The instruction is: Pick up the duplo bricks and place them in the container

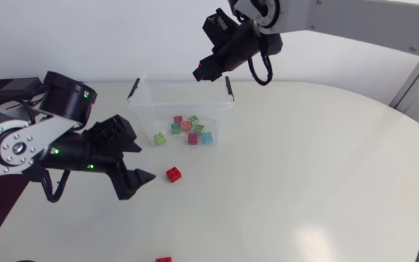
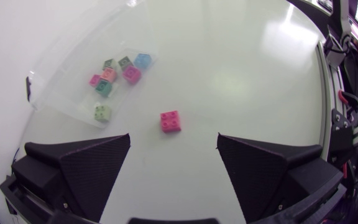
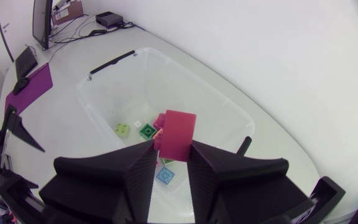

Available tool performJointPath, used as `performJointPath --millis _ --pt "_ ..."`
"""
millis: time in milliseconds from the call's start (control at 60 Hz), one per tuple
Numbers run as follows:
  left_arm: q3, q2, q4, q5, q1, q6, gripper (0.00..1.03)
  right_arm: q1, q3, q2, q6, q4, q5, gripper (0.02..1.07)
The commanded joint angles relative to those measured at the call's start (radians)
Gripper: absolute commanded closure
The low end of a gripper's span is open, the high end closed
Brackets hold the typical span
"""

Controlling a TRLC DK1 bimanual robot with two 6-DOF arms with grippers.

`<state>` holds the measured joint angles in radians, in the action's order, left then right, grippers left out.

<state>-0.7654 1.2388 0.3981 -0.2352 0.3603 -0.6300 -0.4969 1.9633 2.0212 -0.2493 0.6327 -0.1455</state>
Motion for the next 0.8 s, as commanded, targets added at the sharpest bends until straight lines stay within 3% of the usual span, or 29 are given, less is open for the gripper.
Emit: performJointPath --millis 0,117,150,200,317,367,617,783 --pt "0.061 -0.041 0.022 -0.013 0.046 -0.054 0.06 0.014 0.077 0.079 0.031 0.015 0.001 0.84" --pt "0.107 -0.05 0.042 -0.012 0.108 -0.062 0.06 0.023 0.164 0.162 0.045 0.056 -0.002 0.71" --pt "0.121 -0.029 0.03 -0.007 0.126 -0.059 0.06 0.027 0.22 0.209 0.054 0.078 -0.002 0.47" --pt "0.113 0.01 -0.015 0.005 0.111 -0.053 0.06 0.031 0.269 0.244 0.065 0.113 -0.002 0.3" --pt "0.077 0.166 -0.16 0.037 0.088 -0.008 0.06 0.024 0.275 0.237 0.07 0.144 -0.003 0.11" --pt "0.064 0.22 -0.205 0.046 0.088 0.0 0.06 0.02 0.267 0.223 0.067 0.156 -0.003 0.07" --pt "-0.074 0.459 -0.338 0.103 0.081 0.047 0.06 0.0 0.057 0.04 0.056 0.134 -0.002 0.07" --pt "-0.13 0.6 -0.398 0.158 0.072 0.052 0.08 -0.061 -0.285 -0.234 0.021 0.071 0.0 0.07"
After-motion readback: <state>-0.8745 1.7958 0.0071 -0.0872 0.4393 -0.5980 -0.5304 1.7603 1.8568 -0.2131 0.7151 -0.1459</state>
